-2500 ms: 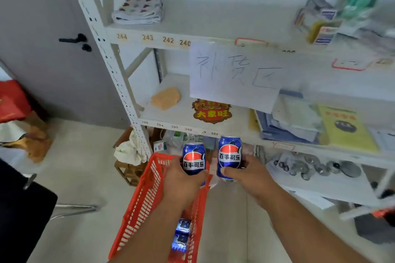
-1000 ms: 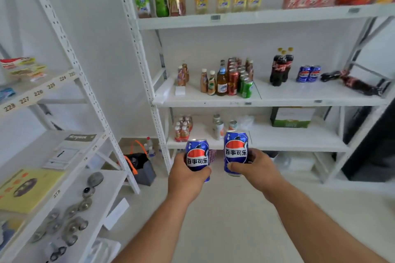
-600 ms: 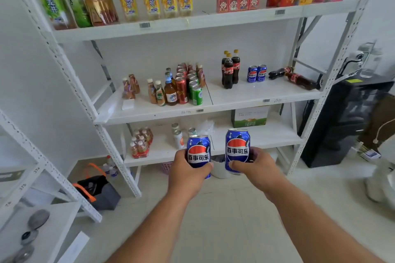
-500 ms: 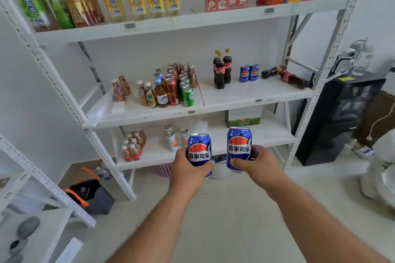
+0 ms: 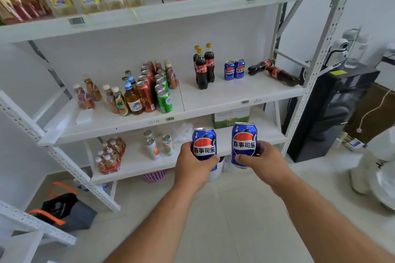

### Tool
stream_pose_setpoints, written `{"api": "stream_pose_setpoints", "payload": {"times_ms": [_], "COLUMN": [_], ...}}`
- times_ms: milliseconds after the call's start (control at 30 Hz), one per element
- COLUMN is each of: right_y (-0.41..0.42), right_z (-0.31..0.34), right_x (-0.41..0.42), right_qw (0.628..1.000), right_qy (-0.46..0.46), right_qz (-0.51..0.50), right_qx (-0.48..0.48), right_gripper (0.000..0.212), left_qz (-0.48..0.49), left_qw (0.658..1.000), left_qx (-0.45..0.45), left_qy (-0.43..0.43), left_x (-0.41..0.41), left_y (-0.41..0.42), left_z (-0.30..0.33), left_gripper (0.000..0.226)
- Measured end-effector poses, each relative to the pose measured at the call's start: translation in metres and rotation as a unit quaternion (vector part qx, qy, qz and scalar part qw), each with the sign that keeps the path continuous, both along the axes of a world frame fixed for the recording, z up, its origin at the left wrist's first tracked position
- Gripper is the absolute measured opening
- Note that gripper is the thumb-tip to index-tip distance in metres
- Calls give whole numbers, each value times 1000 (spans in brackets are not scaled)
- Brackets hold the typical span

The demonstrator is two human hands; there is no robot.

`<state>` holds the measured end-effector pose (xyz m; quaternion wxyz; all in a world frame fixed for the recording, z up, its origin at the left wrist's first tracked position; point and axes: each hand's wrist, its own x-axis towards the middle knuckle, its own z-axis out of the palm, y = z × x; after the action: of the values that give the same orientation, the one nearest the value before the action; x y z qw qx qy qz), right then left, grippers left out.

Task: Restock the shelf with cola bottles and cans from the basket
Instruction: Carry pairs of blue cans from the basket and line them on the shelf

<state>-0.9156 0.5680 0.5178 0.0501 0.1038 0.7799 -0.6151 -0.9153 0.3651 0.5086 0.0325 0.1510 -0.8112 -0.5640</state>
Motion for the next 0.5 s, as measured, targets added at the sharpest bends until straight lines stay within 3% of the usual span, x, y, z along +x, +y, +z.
{"api": "stream_pose_setpoints", "payload": {"times_ms": [500], "right_y": [27], "right_z": [6], "right_x": [-142], "right_qw": [999], "right_qy": [7], "right_qz": [-25], "right_qx": [21], "right_gripper": [52], "left_qz": [-27], "left_qw": [999], "left_qx": [13], "left_qy": [14], "left_x": [-159], "left_y": [24], "left_z": [-1], "left_gripper": [61]}}
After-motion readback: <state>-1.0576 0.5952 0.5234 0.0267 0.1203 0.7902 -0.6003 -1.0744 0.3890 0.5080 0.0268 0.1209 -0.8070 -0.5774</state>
